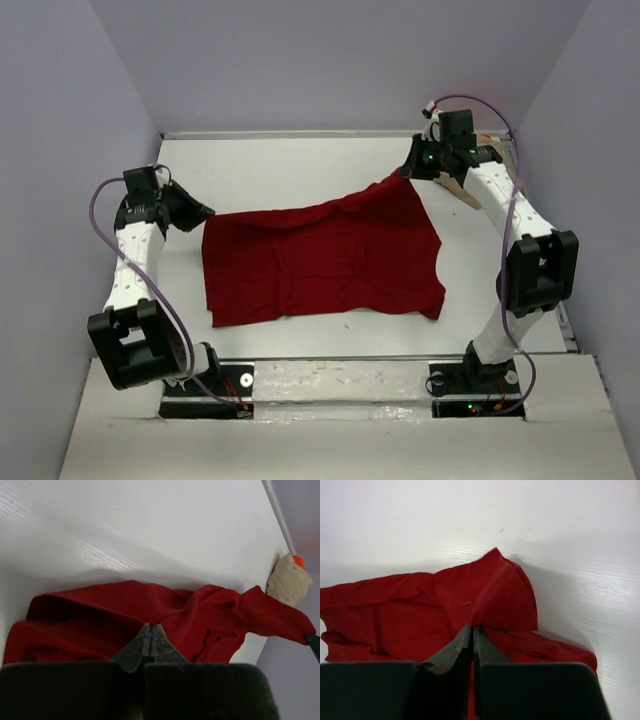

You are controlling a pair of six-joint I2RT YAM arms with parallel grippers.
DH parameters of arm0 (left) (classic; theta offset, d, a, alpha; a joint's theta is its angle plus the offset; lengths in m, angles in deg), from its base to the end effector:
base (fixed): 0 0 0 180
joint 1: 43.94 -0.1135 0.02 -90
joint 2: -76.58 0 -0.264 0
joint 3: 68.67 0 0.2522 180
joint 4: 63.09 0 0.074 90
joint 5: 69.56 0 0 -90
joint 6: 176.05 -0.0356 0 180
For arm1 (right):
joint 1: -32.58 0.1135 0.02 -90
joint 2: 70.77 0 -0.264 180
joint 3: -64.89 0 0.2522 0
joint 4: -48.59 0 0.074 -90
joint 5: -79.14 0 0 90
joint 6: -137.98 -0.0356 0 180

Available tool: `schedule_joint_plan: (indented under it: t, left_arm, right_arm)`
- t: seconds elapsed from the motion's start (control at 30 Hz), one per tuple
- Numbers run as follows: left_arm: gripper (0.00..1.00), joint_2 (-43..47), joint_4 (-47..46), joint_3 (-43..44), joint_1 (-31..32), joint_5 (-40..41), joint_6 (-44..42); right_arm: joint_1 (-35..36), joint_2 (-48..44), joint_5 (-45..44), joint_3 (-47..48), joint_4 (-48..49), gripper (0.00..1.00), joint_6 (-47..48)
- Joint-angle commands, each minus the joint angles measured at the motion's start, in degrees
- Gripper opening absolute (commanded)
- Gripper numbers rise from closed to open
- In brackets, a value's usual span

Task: Fold and stack the t-shirts
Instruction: Fold the tshirt

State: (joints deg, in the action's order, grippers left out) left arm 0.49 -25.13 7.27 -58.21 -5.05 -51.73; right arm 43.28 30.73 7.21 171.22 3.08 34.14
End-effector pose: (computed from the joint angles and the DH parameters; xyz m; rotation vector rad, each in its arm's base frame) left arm 0.2870 0.0572 0.3036 -0.6950 2.1370 -0.6867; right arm 0.3966 0.0862 0.3231 -0.1048 2.3039 0.5818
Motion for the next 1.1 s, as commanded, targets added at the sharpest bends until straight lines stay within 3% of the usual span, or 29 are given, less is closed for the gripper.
schedule_joint_plan:
  t: [0.0, 0.7, 1.07]
  left_arm:
    - [0.0, 3.23, 2.85, -0.56, 0.02, -2.89, -0.93]
    - [0.0, 9.47, 13.14, -4.25, -2.17, 0.18, -1.28]
    - [0.0, 9.12, 15.43, -5.92, -3.93, -0.17, -2.51]
  right_arm:
    - [0.46, -5.33, -3.47, -4.93, 1.95, 0.0, -2.23]
    - [5.21, -23.35, -11.2, -19.52, -2.44, 0.0, -8.04]
    - [7.76, -27.49, -12.52, -25.69, -3.23, 0.0, -11.02]
